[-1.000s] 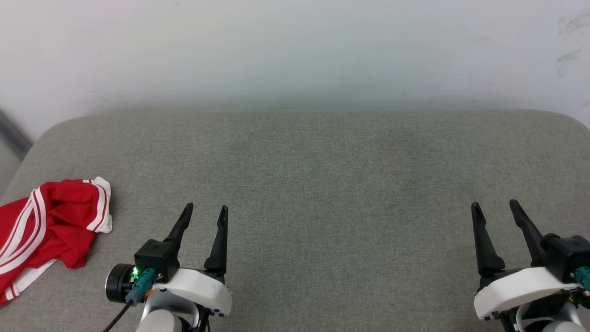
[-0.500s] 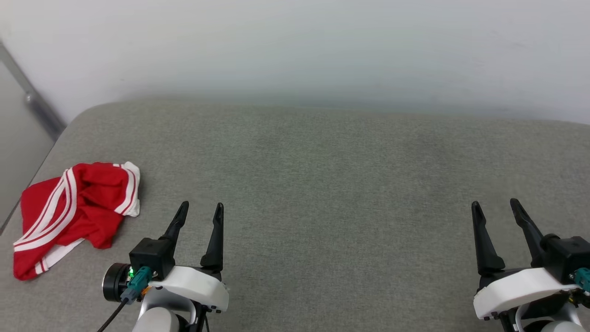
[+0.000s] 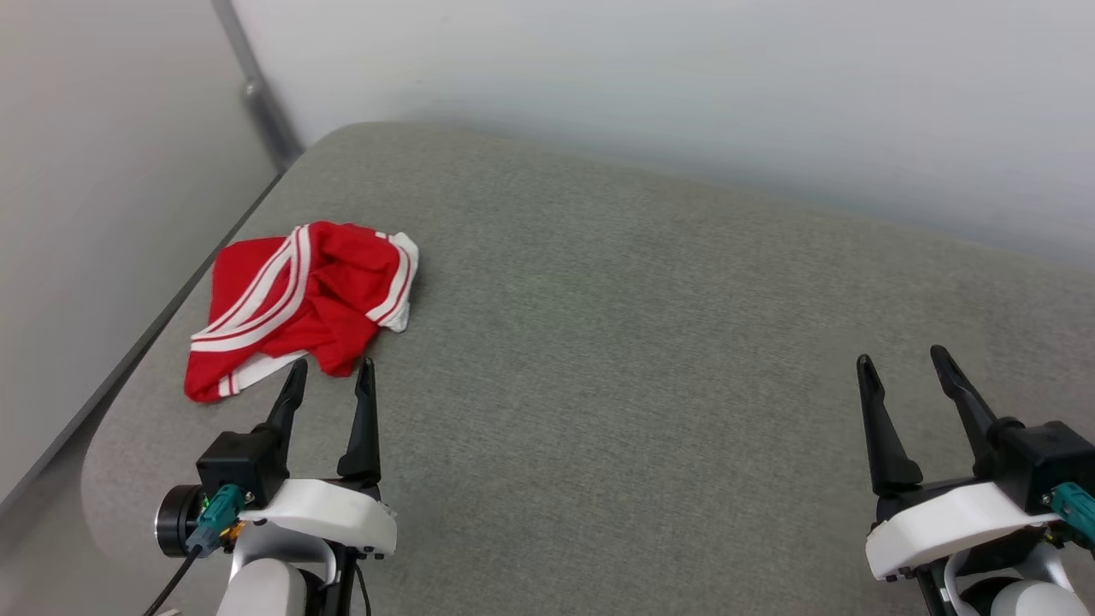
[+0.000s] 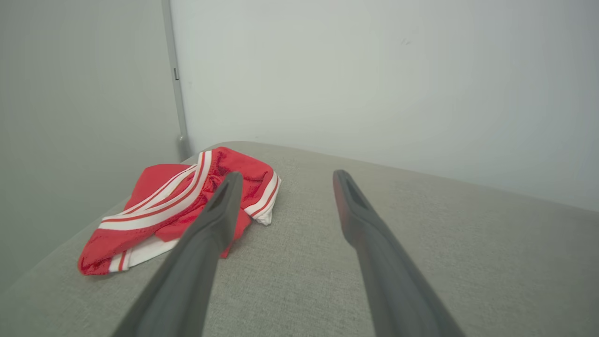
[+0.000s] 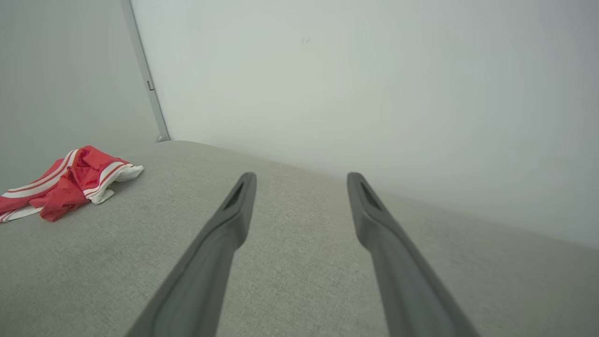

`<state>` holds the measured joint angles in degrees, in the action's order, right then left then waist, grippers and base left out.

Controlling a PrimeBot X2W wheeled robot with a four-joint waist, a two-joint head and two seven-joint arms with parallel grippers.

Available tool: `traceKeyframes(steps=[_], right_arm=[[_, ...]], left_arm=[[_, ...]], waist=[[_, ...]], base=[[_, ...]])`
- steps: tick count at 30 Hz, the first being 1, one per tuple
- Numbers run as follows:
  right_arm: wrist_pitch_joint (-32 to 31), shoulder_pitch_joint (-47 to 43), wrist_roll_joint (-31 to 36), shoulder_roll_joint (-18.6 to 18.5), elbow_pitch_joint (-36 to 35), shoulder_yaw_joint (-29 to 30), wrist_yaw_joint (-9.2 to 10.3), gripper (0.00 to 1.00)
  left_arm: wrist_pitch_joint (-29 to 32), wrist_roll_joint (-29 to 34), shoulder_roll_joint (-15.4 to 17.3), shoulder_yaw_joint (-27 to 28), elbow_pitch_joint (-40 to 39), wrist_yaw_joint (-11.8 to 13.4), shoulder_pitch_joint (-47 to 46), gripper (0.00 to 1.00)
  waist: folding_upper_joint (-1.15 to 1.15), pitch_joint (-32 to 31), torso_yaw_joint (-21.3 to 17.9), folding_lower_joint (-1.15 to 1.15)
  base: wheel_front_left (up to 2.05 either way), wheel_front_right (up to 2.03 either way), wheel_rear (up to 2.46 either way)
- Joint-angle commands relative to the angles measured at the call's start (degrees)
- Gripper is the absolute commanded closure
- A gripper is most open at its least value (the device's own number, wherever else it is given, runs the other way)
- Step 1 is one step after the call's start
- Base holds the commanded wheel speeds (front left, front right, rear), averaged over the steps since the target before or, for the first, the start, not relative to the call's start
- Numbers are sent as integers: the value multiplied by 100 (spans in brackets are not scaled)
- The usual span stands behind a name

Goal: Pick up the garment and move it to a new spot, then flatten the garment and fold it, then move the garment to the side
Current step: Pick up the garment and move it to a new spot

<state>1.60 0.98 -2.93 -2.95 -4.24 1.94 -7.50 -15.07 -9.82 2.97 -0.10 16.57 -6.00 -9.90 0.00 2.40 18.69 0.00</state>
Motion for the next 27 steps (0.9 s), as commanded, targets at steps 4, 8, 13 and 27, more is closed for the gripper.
traceKeyframes(steps=[4, 8, 13, 27], right_arm=[[-28, 84, 55, 9, -66, -54, 2, 0], [-44, 137, 56, 9, -99, -125, 2, 0], [-79, 141, 75, 9, -171, -101, 3, 0], [-236, 399, 118, -153, -383, -200, 3, 0]], left_arm=[[-15, 7, -8, 104, -45, 19, 16, 0], [-15, 39, -9, 182, -66, 24, 47, 0], [-15, -10, -11, 220, -73, 15, -14, 0], [-14, -257, -11, 26, 180, 110, -730, 0]], waist=[[0, 54, 487, 0], [0, 86, 733, 0], [0, 168, 983, 0], [0, 625, 920, 0]], base=[[0, 0, 0], [0, 0, 0], [0, 0, 0], [0, 0, 0]])
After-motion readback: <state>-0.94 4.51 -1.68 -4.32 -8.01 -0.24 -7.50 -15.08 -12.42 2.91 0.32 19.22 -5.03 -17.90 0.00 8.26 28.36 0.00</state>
